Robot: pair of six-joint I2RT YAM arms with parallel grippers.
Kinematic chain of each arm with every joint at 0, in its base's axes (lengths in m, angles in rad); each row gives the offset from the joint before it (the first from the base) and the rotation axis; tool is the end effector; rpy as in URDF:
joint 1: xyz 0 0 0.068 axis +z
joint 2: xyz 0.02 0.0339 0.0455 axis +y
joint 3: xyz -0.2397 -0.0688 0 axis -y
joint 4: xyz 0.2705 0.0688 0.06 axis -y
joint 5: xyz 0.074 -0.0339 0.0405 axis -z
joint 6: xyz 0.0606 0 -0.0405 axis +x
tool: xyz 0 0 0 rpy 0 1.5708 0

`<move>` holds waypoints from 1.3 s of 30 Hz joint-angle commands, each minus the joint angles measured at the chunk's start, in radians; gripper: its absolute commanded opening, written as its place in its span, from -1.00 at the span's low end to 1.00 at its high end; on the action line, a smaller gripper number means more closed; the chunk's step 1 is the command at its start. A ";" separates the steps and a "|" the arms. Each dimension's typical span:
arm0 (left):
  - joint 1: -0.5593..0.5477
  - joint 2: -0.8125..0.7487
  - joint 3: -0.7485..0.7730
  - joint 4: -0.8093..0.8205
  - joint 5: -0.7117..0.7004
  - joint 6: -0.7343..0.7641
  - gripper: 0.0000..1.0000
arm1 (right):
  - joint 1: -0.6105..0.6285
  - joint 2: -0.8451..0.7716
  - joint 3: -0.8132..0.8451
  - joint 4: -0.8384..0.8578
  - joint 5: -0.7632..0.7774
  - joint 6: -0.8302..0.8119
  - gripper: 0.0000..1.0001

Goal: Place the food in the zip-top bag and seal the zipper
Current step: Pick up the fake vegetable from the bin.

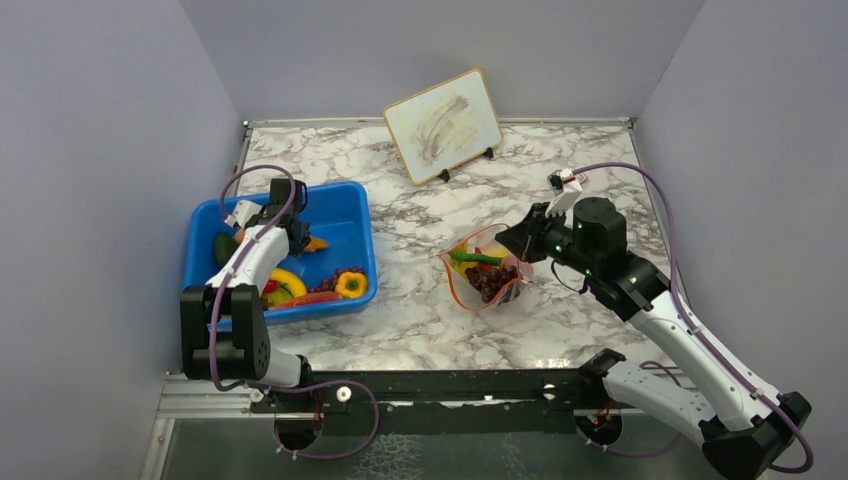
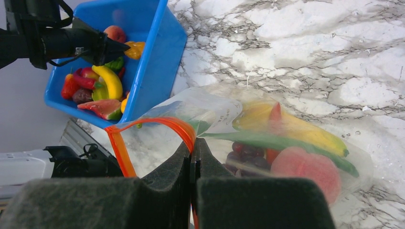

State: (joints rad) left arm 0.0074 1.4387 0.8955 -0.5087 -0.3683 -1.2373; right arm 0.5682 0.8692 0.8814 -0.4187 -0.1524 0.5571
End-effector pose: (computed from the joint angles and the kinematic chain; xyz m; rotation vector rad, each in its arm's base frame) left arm 0.3156 0.0242 0.1493 -1.5653 1.9687 -0.0025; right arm 0.2125 0.1466 0.3069 -0.1160 2.0776 0.8639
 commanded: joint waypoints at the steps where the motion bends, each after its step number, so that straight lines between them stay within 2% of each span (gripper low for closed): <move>1: 0.005 -0.063 -0.004 -0.020 -0.029 0.032 -1.00 | 0.002 -0.014 0.003 0.066 -0.009 0.013 -0.99; 10: 0.005 -0.141 -0.009 -0.019 -0.040 0.096 -1.00 | 0.002 -0.012 -0.005 0.074 -0.016 0.019 -0.99; 17: -0.006 -0.231 0.049 -0.004 0.060 0.275 -1.00 | 0.002 0.007 -0.040 0.103 -0.054 0.044 -0.99; 21: -0.016 -0.299 0.064 0.075 0.196 0.401 -1.00 | 0.002 0.021 -0.049 0.129 -0.062 0.058 -0.98; 25: -0.070 -0.352 0.080 0.150 0.309 0.490 -1.00 | 0.002 0.042 -0.053 0.148 -0.069 0.075 -0.99; 31: -0.181 -0.441 0.027 0.394 0.530 0.537 -1.00 | 0.002 0.062 -0.051 0.161 -0.069 0.093 -0.99; 39: -0.358 -0.456 0.041 0.567 0.723 0.547 -1.00 | 0.002 0.092 -0.035 0.166 -0.024 0.099 -0.98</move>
State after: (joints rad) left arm -0.3008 0.9955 0.9379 -0.0978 0.1852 -0.7055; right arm 0.5682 0.9463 0.8364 -0.3058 -0.2028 0.6426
